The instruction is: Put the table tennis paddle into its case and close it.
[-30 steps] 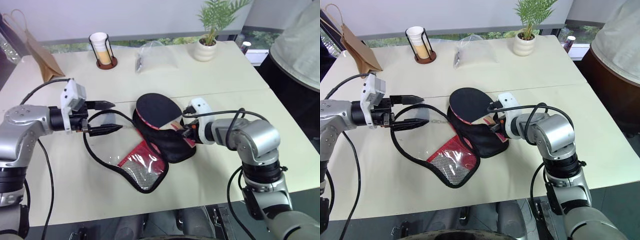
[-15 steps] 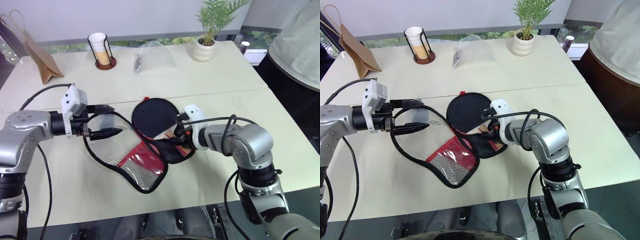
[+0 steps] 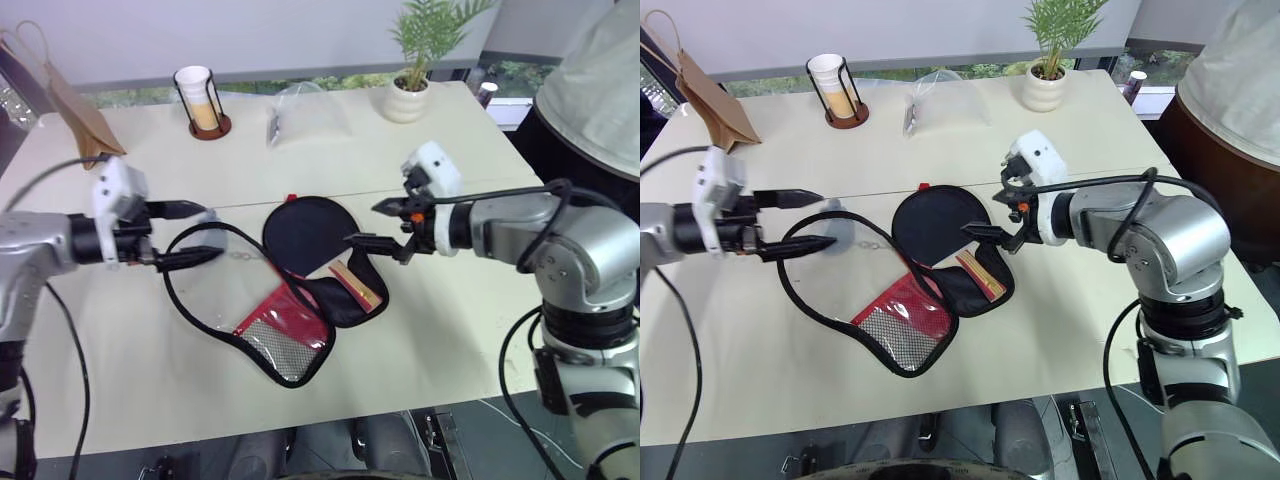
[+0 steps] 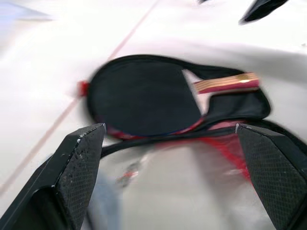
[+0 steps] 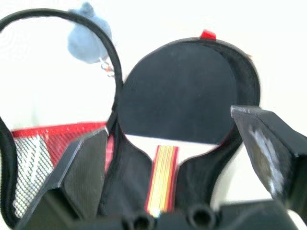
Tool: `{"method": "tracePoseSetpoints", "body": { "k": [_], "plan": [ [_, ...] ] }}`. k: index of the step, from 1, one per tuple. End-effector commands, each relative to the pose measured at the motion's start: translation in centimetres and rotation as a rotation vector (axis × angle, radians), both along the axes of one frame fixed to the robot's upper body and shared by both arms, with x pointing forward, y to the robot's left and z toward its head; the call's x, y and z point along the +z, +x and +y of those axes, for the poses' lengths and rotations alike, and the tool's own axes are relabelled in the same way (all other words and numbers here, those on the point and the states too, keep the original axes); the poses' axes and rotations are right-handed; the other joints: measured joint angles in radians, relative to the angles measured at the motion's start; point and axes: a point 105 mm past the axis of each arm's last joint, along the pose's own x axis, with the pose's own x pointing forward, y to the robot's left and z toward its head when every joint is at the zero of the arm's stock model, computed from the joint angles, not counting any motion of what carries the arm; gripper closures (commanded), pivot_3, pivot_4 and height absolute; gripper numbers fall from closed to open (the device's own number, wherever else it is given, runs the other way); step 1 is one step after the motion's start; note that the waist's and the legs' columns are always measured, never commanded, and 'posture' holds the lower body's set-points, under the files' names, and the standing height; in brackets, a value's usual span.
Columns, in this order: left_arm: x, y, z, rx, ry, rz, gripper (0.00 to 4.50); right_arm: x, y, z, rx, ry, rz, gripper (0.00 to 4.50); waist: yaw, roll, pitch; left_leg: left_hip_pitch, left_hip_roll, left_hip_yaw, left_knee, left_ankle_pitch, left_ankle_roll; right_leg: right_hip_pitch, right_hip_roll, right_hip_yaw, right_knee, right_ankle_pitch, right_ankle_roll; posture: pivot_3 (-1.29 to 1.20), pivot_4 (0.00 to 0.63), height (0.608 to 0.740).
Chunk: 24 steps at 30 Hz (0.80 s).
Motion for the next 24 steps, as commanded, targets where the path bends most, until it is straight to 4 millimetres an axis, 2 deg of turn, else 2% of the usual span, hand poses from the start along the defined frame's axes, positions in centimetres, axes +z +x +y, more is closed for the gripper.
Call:
{"method": "tracePoseSetpoints", "body": {
  "k": [1,6,9,12,15,17,21,24],
  "plan": [
    [2.0,-0.8,3.5,0.090,0.047,-0.046,0.00,1.3,0.7,-0.4,0.068,0.014,-0.112,0.04,-0.002,0.000,0.000,0.000,0.000,0.000,0.000,0.000,0.000,0.000,0.000,0.000,0.000,0.000,0.000,0.00,0.150,0.740],
    [1.8,-1.4,9.3,0.258,0.158,-0.055,0.00,1.3,1.1,0.2,0.145,0.004,-0.151,0.04,0.000,0.001,0.000,0.000,0.000,0.000,-0.001,0.000,0.000,0.000,0.000,0.000,0.000,0.000,0.000,0.00,0.150,0.740],
    [-0.1,-2.3,11.8,0.310,0.257,0.000,0.00,1.4,1.5,0.1,0.154,0.007,-0.164,0.04,0.004,0.001,0.000,0.000,0.000,0.000,-0.001,0.000,0.000,-0.001,-0.001,0.000,0.000,0.000,0.000,0.00,0.150,0.740],
    [-2.4,-2.8,12.9,0.310,0.334,0.050,0.00,1.2,1.5,0.1,0.170,0.004,-0.171,0.04,0.011,0.001,0.001,-0.001,0.000,0.000,-0.001,0.000,0.000,-0.001,-0.002,0.001,-0.001,0.000,-0.001,0.00,0.150,0.740],
    [-4.5,-2.4,11.5,0.251,0.312,0.069,0.00,1.1,1.7,-0.3,0.154,-0.001,-0.173,0.04,0.018,0.001,0.001,-0.001,0.000,0.000,-0.001,0.000,0.000,-0.001,-0.003,0.000,-0.002,-0.001,-0.001,0.00,0.150,0.740],
    [-5.9,-2.0,9.5,0.180,0.283,0.078,0.00,1.2,1.9,-1.1,0.123,-0.011,-0.180,0.04,0.019,0.001,0.001,-0.001,-0.001,0.000,-0.001,0.000,0.000,0.000,-0.006,0.000,-0.002,-0.002,-0.003,0.00,0.150,0.740],
    [-7.3,-1.2,4.7,0.051,0.190,0.059,0.00,1.8,2.3,-2.7,0.053,-0.028,-0.200,0.04,0.015,0.000,0.001,-0.002,-0.001,0.000,0.000,0.000,0.000,0.000,-0.006,0.001,-0.002,0.000,-0.001,0.00,0.150,0.740],
    [-7.8,-0.9,0.2,-0.083,0.129,0.047,0.00,2.4,2.1,-3.7,0.009,-0.024,-0.202,0.04,0.015,0.000,0.001,-0.002,-0.001,0.000,0.000,0.000,0.000,-0.001,-0.006,0.001,-0.001,0.000,0.000,0.00,0.150,0.740]
  ]
}}
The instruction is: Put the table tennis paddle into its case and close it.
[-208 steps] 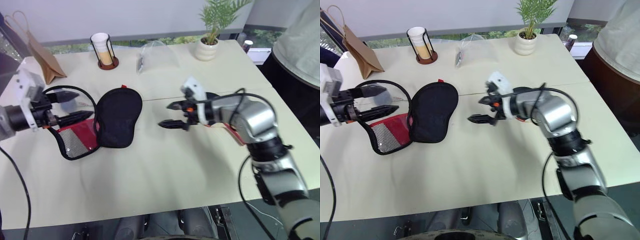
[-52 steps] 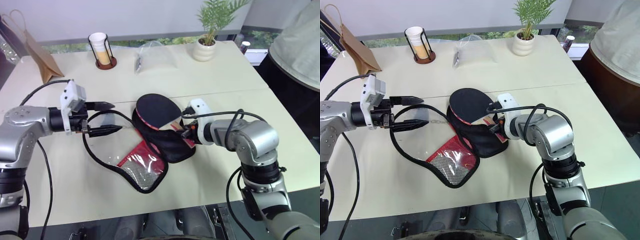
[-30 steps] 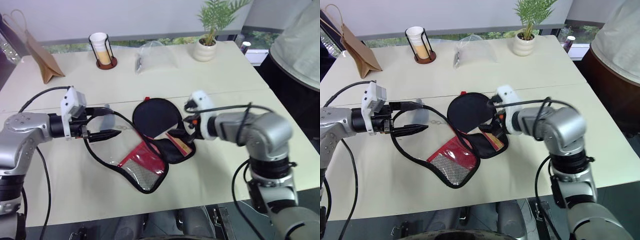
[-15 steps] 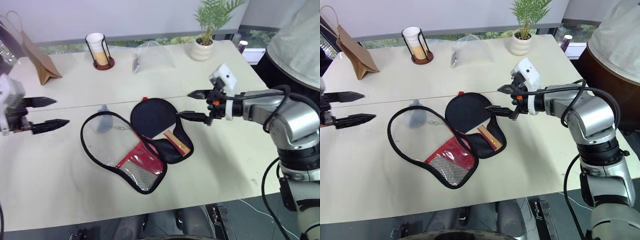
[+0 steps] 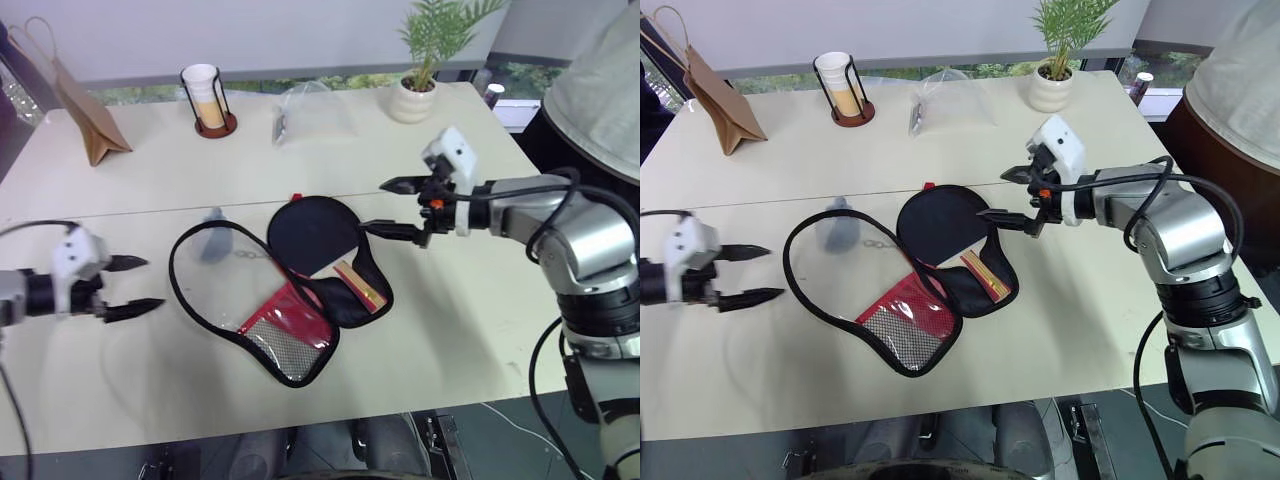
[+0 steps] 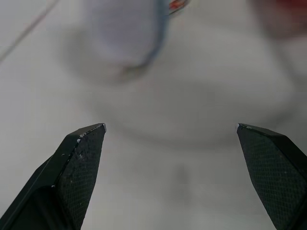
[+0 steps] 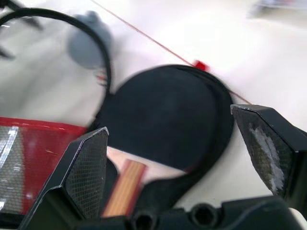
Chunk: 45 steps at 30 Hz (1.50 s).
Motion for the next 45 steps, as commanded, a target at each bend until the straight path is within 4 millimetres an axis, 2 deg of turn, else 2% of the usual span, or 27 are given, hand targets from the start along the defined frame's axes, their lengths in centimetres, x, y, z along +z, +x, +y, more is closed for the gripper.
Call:
{"method": "tracePoseSetpoints", "body": {
  "k": [1,3,5,7,10,12,14,18,21,23,27,32,37,40,45],
  "plan": [
    [1.2,0.3,-4.9,-0.157,-0.060,-0.055,0.00,1.9,-0.5,-1.3,-0.037,0.007,-0.058,0.04,0.000,0.000,0.000,0.000,0.000,0.000,0.000,0.000,0.000,0.000,0.000,0.000,0.000,0.000,0.000,0.00,0.150,0.740],
    [1.6,0.6,-7.2,-0.225,-0.102,-0.067,0.00,1.7,-0.8,-1.8,-0.048,-0.025,-0.063,0.04,0.000,0.000,0.000,0.000,0.000,0.000,0.000,0.000,0.000,0.000,0.000,0.000,0.000,0.000,0.000,0.00,0.150,0.740],
    [2.9,1.4,-9.3,-0.276,-0.163,-0.097,0.00,2.1,-1.0,-2.7,-0.088,-0.026,-0.071,0.04,0.000,0.000,0.000,0.000,0.000,0.000,0.001,0.000,0.000,0.000,0.001,0.000,0.000,0.000,0.000,0.00,0.150,0.740],
    [4.0,2.2,-10.4,-0.302,-0.215,-0.113,0.00,2.5,-1.1,-3.2,-0.114,-0.018,-0.080,0.04,0.000,0.000,0.000,0.000,0.000,0.000,0.002,0.000,0.000,0.000,0.003,0.000,0.001,0.000,0.000,0.00,0.150,0.740],
    [6.1,4.5,-12.4,-0.310,-0.328,-0.159,0.00,3.2,-1.4,-4.2,-0.168,-0.020,-0.100,0.04,0.001,0.000,0.000,0.000,0.000,0.000,0.003,0.000,0.000,0.001,0.004,0.000,0.001,0.001,0.001,0.00,0.150,0.740],
    [6.6,6.3,-13.9,-0.299,-0.377,-0.186,0.00,3.6,-1.5,-5.2,-0.219,-0.021,-0.123,0.04,0.002,0.000,0.000,0.001,0.000,0.000,0.003,0.000,0.000,0.002,0.004,-0.001,0.001,0.001,0.002,0.00,0.150,0.740],
    [6.4,7.6,-15.2,-0.291,-0.402,-0.198,0.00,4.0,-1.5,-5.8,-0.258,-0.016,-0.139,0.04,0.002,-0.001,0.000,0.001,0.000,0.000,0.004,0.000,0.001,0.003,0.004,-0.001,0.001,0.002,0.003,0.00,0.150,0.740],
    [3.3,10.0,-19.4,-0.291,-0.350,-0.182,0.00,4.7,-2.1,-6.7,-0.308,0.002,-0.151,0.04,0.005,-0.001,0.000,0.001,-0.001,0.001,0.004,0.000,0.002,0.003,0.004,0.000,0.001,0.003,0.005,0.00,0.150,0.740],
    [1.5,10.1,-21.1,-0.350,-0.269,-0.190,0.00,4.1,-2.5,-6.5,-0.307,-0.013,-0.128,0.04,-0.003,-0.001,0.000,0.001,-0.001,0.001,0.004,-0.001,0.002,0.003,0.004,0.000,0.001,0.003,0.005,0.00,0.150,0.740],
    [1.6,9.3,-22.1,-0.425,-0.277,-0.179,0.00,3.0,-2.8,-6.3,-0.302,-0.041,-0.091,0.04,-0.003,-0.001,0.000,0.001,0.000,0.001,0.004,-0.001,0.003,0.003,0.004,0.000,0.001,0.003,0.005,0.00,0.150,0.740],
    [2.3,8.1,-22.5,-0.504,-0.298,-0.152,0.00,1.2,-3.4,-5.5,-0.259,-0.044,-0.011,0.04,0.000,-0.001,0.000,0.001,0.000,0.000,0.004,-0.001,0.003,0.002,0.004,0.000,0.001,0.003,0.005,0.00,0.150,0.740],
    [-0.2,8.4,-22.3,-0.475,-0.183,-0.172,0.00,-1.5,-3.4,-3.5,-0.183,0.034,0.140,0.04,0.000,-0.001,0.000,0.001,0.000,0.000,0.005,-0.001,0.003,0.003,0.004,0.000,0.001,0.003,0.005,0.00,0.150,0.740],
    [3.7,8.9,-21.2,-0.408,-0.300,-0.235,0.00,-3.2,-2.9,-1.7,-0.107,0.108,0.332,0.04,0.000,-0.001,0.000,0.001,0.000,0.000,0.005,-0.001,0.003,0.003,0.004,0.000,0.001,0.003,0.005,0.00,0.150,0.740],
    [6.8,8.7,-19.6,-0.370,-0.366,-0.287,0.00,-4.9,-2.3,-0.9,-0.078,0.093,0.416,0.04,-0.002,-0.001,0.000,0.001,0.000,0.000,0.005,-0.001,0.003,0.003,0.004,0.000,0.001,0.003,0.005,0.00,0.150,0.740],
    [9.4,7.4,-17.1,-0.324,-0.388,-0.337,0.00,-6.6,-1.3,0.3,-0.049,0.124,0.528,0.04,-0.006,-0.001,0.000,0.001,0.000,0.000,0.005,-0.001,0.003,0.003,0.005,0.000,0.001,0.003,0.005,0.00,0.150,0.740]
  ]
}}
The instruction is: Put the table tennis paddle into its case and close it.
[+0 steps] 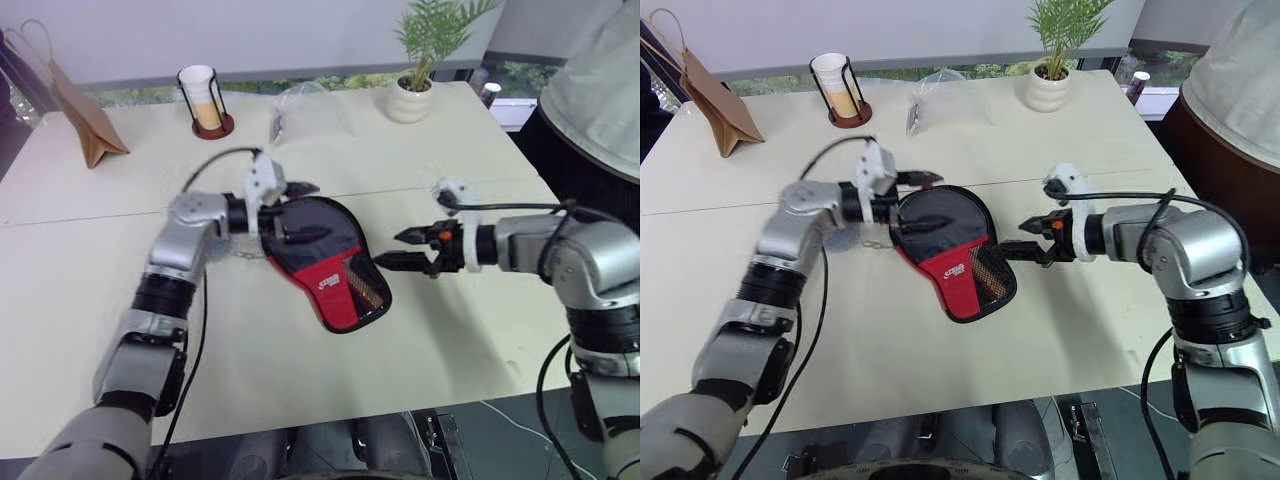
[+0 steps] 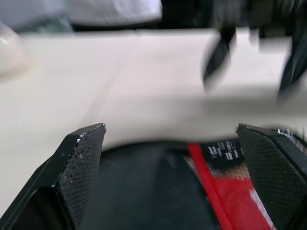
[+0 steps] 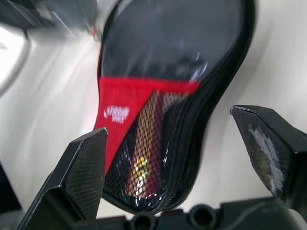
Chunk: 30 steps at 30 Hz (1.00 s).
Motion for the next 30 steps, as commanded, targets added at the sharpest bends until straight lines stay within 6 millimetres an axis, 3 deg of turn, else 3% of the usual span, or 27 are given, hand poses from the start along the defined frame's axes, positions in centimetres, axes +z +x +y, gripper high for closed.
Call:
{"method": "tracePoseSetpoints", "body": {
  "k": [1,5,11,21,25,30],
  "plan": [
    [2.7,-1.1,1.8,0.037,-0.045,-0.059,0.00,-0.1,0.7,0.9,0.025,0.046,0.041,0.04,-0.001,0.000,0.000,0.000,0.000,0.000,0.000,0.000,0.000,0.000,0.000,0.000,0.000,0.000,0.000,0.00,0.150,0.740],
    [3.0,-2.0,3.7,0.116,-0.046,-0.055,0.00,-2.0,1.6,1.4,0.006,0.051,0.109,0.04,0.001,0.000,0.000,0.000,0.000,0.000,0.000,0.000,0.000,0.000,0.000,0.000,0.001,0.000,0.000,0.00,0.150,0.740],
    [2.2,-2.9,4.9,0.195,-0.061,-0.032,0.00,-3.4,2.1,1.4,-0.012,0.054,0.181,0.04,0.005,0.000,0.000,0.000,-0.001,0.000,0.001,0.000,0.000,0.001,0.000,0.000,0.000,0.000,0.000,0.00,0.150,0.740],
    [2.0,-3.4,5.2,0.234,-0.061,-0.032,0.00,-5.6,-0.7,3.6,0.090,0.067,0.321,0.04,-0.001,0.000,-0.001,0.001,0.000,0.000,-0.001,0.000,0.000,0.001,0.000,0.000,0.001,0.000,0.000,0.00,0.150,0.740],
    [1.8,-3.6,5.2,0.240,-0.058,-0.029,0.00,-6.0,-0.9,3.8,0.082,0.067,0.335,1.31,0.000,0.000,-0.001,0.002,0.000,-0.001,-0.001,0.000,0.000,0.001,0.001,0.000,0.001,0.000,0.000,0.00,0.150,0.740],
    [1.7,-3.6,5.1,0.240,-0.062,-0.026,0.00,-5.6,-0.5,3.7,0.042,0.109,0.361,3.81,0.000,0.000,-0.001,0.002,0.000,0.000,-0.001,0.000,0.000,0.001,0.001,0.000,0.001,0.000,0.000,0.00,0.150,0.740]
  ]
}}
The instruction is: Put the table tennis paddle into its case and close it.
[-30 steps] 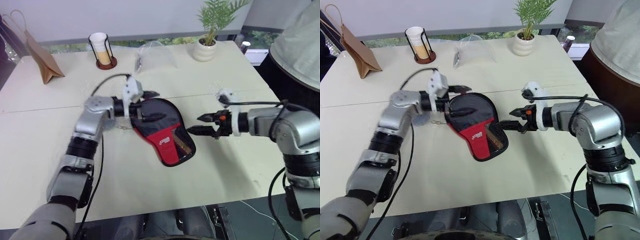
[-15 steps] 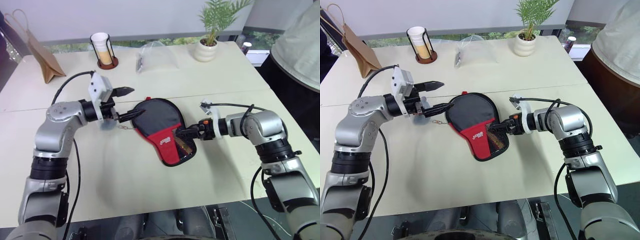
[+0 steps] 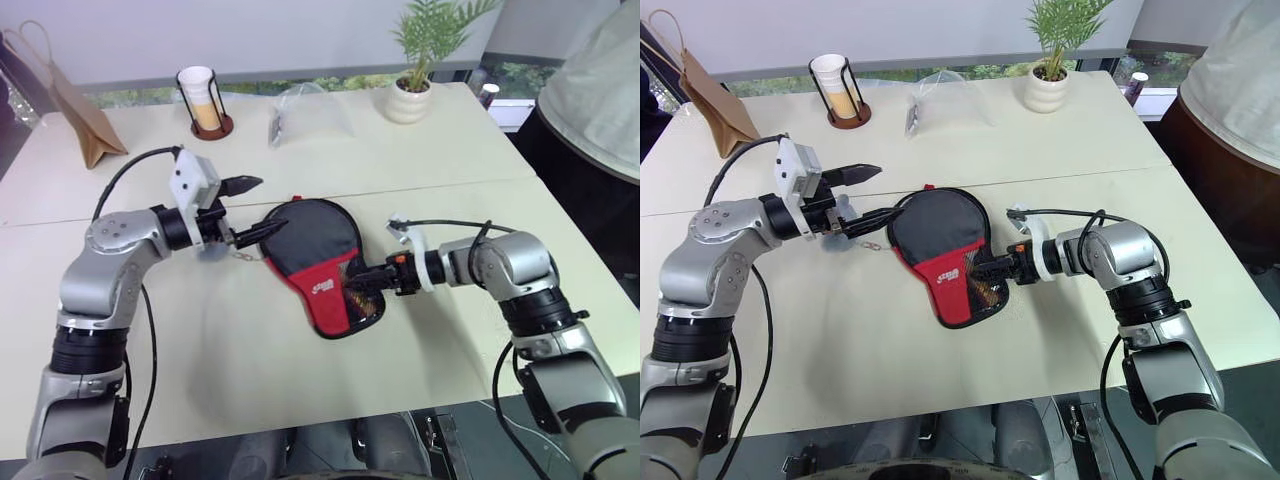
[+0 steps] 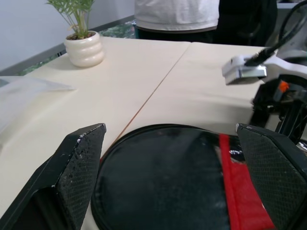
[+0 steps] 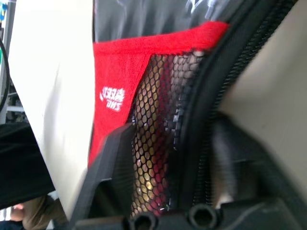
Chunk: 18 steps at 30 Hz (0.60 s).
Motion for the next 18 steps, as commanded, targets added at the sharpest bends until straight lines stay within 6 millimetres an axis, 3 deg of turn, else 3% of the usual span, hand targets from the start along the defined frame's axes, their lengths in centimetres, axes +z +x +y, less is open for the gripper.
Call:
{"method": "tracePoseSetpoints", "body": {
  "k": [1,5,11,18],
  "plan": [
    [1.1,-0.4,-0.1,-0.006,-0.006,-0.041,0.00,-0.4,-0.3,-0.1,-0.023,0.007,0.063,4.27,0.001,0.000,0.000,0.000,0.000,0.000,0.000,0.000,0.000,0.000,0.000,0.000,0.000,0.000,0.000,0.00,0.150,0.740],
    [0.9,-0.4,-0.3,-0.010,-0.014,-0.038,0.00,-1.2,-1.5,-0.4,-0.028,0.002,0.132,4.45,0.003,0.000,0.000,0.000,0.000,0.000,0.000,0.000,0.000,0.000,0.000,0.000,0.000,0.000,0.000,0.00,0.150,0.740],
    [0.5,-0.6,-0.7,-0.021,-0.009,-0.032,0.00,-2.8,-5.7,0.0,0.009,0.001,0.266,4.45,0.005,0.000,-0.001,0.000,-0.001,0.000,0.000,0.000,0.000,0.001,-0.001,0.000,-0.001,0.000,0.000,0.00,0.150,0.740],
    [0.0,-1.0,-0.6,-0.022,-0.005,-0.020,0.00,-4.4,-8.4,-0.6,-0.041,0.010,0.292,4.45,0.004,-0.001,-0.003,0.000,0.000,0.000,-0.001,-0.001,0.001,0.001,-0.001,0.000,-0.001,0.000,0.000,0.00,0.150,0.740]
  ]
}}
